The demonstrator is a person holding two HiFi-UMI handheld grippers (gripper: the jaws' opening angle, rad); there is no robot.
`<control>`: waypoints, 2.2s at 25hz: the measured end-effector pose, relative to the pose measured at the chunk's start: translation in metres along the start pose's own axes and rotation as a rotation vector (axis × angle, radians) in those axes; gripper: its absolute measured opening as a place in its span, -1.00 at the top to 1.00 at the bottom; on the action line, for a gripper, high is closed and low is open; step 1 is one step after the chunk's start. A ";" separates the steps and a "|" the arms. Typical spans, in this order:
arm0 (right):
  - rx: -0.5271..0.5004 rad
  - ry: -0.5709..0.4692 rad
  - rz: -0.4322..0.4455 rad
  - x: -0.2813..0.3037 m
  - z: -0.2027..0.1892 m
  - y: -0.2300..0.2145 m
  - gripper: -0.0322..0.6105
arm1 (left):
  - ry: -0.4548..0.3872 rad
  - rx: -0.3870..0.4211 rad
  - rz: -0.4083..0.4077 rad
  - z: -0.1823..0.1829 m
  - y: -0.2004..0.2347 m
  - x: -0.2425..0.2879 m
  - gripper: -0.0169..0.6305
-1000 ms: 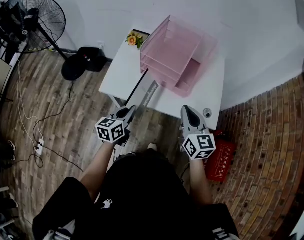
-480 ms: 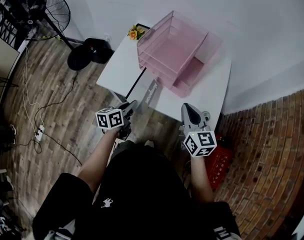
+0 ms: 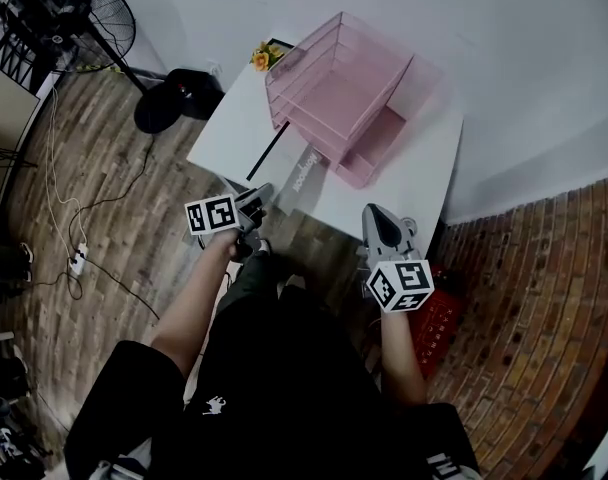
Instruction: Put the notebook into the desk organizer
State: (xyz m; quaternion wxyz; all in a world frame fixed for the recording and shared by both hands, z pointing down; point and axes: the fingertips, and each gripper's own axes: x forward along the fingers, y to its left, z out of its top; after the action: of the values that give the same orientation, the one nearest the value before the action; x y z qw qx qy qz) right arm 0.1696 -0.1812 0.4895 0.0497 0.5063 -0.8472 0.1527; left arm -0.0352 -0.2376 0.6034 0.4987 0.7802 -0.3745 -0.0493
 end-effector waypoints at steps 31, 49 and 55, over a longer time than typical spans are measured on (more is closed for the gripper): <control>-0.009 0.024 -0.054 0.022 0.005 -0.002 0.89 | 0.045 -0.072 -0.290 0.040 -0.012 0.035 0.91; 0.004 0.113 -0.011 0.069 -0.025 0.008 0.89 | 0.063 -0.064 -0.002 0.013 0.048 0.076 0.91; 0.011 0.121 -0.024 0.075 -0.024 -0.002 0.89 | 0.053 -0.048 0.053 0.013 0.058 0.089 0.88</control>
State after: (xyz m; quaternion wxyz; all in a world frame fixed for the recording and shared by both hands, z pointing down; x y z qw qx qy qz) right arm 0.1335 -0.2375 0.5309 0.1001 0.5063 -0.8358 0.1870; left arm -0.0082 -0.3167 0.6709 0.5280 0.7588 -0.3805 -0.0245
